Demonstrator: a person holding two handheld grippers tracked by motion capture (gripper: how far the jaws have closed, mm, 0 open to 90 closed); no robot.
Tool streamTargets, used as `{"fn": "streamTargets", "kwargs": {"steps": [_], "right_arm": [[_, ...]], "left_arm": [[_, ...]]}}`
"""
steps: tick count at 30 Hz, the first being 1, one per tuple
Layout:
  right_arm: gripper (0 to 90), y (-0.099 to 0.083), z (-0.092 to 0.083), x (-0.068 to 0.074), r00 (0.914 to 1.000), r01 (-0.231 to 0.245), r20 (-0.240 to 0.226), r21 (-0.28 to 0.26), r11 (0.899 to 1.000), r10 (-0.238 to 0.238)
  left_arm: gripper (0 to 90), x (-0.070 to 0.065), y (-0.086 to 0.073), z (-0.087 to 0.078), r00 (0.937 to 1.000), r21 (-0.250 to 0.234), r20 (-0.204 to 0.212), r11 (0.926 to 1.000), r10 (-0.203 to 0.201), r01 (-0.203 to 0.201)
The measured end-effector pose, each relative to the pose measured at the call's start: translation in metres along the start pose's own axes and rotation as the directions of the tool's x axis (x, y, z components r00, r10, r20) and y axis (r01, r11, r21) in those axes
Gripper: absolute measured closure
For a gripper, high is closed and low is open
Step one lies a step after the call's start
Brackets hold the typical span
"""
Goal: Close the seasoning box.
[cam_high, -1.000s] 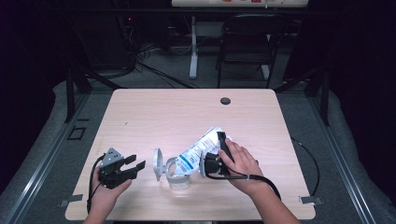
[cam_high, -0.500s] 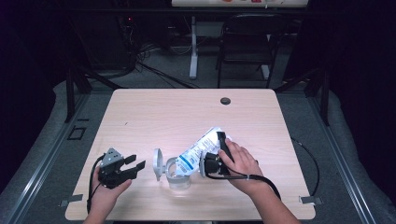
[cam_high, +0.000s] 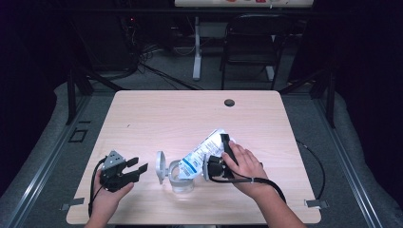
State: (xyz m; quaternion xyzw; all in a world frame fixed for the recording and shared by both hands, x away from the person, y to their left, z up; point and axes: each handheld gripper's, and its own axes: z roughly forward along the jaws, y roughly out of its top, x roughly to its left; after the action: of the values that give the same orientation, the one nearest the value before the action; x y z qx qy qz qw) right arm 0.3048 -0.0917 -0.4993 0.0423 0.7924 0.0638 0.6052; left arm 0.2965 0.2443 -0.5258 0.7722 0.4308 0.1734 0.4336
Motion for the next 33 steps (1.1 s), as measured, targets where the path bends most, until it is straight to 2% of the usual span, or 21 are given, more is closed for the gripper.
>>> {"fn": "streamTargets", "kwargs": {"steps": [7, 9, 26, 30, 33], "right_arm": [[49.9, 0.0006, -0.0009, -0.0009, 1.0000, 0.009, -0.002, 0.014, 1.000, -0.009], [49.9, 0.0000, -0.0002, -0.0001, 1.0000, -0.002, -0.001, 0.000, 1.000, 0.002], [50.2, -0.0008, -0.0013, -0.0016, 1.0000, 0.009, 0.003, -0.012, 1.000, -0.009], [50.3, -0.0010, -0.0014, -0.0017, 0.9999, 0.010, 0.004, -0.012, 1.000, -0.010], [50.4, -0.0011, -0.0015, -0.0019, 0.9999, 0.010, 0.004, -0.015, 1.000, -0.010]], "left_arm": [[50.8, -0.0001, 0.0001, 0.0000, 1.0000, 0.000, 0.000, 1.0000, 0.004, -0.004], [50.8, 0.0000, 0.0001, -0.0001, 1.0000, 0.000, 0.000, 1.0000, 0.004, -0.004], [50.8, -0.0002, -0.0005, 0.0004, 1.0000, -0.009, -0.004, 0.9999, -0.006, 0.006], [50.8, 0.0001, 0.0000, -0.0002, 1.0000, 0.005, -0.001, 1.0000, -0.003, 0.003], [50.8, 0.0000, -0.0004, 0.0005, 1.0000, -0.006, -0.002, 1.0000, -0.005, 0.005]]}}
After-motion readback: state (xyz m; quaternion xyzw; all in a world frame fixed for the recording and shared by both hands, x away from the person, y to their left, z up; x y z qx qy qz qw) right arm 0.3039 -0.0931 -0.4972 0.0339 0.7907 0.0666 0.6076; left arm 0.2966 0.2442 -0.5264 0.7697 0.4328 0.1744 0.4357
